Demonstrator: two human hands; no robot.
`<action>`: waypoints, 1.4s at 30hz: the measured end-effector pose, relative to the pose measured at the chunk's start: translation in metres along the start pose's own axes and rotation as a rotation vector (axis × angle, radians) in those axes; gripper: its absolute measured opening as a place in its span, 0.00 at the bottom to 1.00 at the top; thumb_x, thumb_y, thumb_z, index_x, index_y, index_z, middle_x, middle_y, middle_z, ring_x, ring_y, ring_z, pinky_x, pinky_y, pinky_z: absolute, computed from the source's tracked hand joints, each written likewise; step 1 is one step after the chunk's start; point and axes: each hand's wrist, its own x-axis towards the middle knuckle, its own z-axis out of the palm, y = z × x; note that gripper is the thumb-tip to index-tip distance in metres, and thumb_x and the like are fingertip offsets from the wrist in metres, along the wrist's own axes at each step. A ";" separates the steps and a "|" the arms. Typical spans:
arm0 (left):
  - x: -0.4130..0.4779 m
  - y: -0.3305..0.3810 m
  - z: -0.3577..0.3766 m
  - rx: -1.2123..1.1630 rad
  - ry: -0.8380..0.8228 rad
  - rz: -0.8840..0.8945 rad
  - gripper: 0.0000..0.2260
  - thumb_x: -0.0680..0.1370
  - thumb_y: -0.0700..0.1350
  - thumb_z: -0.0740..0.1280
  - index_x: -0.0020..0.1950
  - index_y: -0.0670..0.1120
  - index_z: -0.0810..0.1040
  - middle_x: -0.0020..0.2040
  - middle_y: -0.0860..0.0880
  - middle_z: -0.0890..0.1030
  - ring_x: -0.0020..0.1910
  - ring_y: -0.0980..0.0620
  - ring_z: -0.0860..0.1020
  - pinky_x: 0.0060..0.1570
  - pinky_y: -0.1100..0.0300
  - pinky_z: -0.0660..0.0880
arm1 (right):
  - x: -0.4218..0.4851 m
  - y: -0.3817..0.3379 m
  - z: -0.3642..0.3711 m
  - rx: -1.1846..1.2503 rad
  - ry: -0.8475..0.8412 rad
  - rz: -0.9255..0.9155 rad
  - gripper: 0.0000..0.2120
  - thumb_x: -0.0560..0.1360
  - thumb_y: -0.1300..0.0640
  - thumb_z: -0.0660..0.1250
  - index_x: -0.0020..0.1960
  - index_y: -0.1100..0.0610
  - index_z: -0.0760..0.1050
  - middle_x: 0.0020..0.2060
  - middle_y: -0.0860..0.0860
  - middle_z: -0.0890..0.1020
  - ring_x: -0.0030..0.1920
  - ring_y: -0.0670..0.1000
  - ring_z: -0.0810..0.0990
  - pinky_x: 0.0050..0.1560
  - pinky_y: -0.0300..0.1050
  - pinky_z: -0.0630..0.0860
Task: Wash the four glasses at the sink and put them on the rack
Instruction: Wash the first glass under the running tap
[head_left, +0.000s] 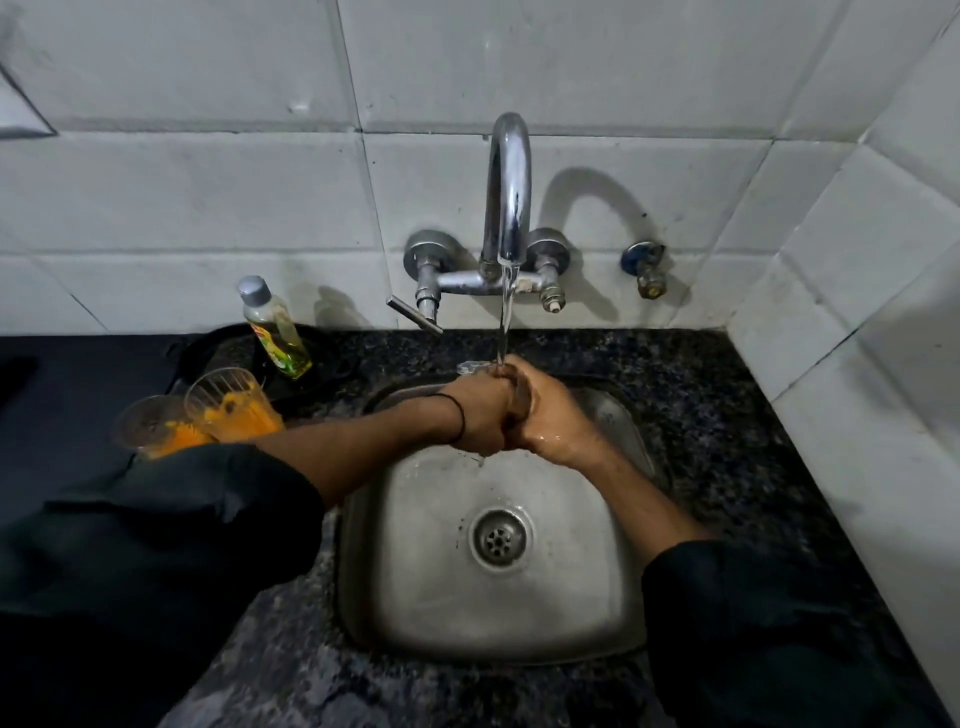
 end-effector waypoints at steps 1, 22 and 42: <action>0.002 0.001 -0.002 -0.128 -0.021 -0.085 0.12 0.72 0.35 0.71 0.56 0.38 0.80 0.50 0.42 0.80 0.51 0.43 0.79 0.52 0.55 0.75 | -0.001 0.001 0.002 -0.049 0.027 -0.069 0.31 0.61 0.72 0.79 0.61 0.56 0.77 0.52 0.50 0.84 0.50 0.43 0.81 0.51 0.46 0.82; -0.015 -0.027 -0.002 -0.748 -0.012 0.333 0.07 0.69 0.32 0.70 0.45 0.31 0.81 0.39 0.40 0.84 0.36 0.51 0.82 0.41 0.59 0.79 | -0.014 -0.015 -0.007 0.650 -0.333 0.419 0.11 0.60 0.54 0.73 0.39 0.60 0.82 0.31 0.58 0.79 0.30 0.53 0.80 0.32 0.44 0.77; -0.020 0.013 0.056 -1.826 0.443 -0.441 0.24 0.81 0.65 0.53 0.67 0.54 0.76 0.59 0.45 0.84 0.55 0.44 0.83 0.51 0.44 0.81 | 0.015 -0.043 0.044 0.640 0.571 0.631 0.27 0.84 0.40 0.53 0.47 0.58 0.80 0.39 0.55 0.84 0.37 0.50 0.83 0.35 0.40 0.76</action>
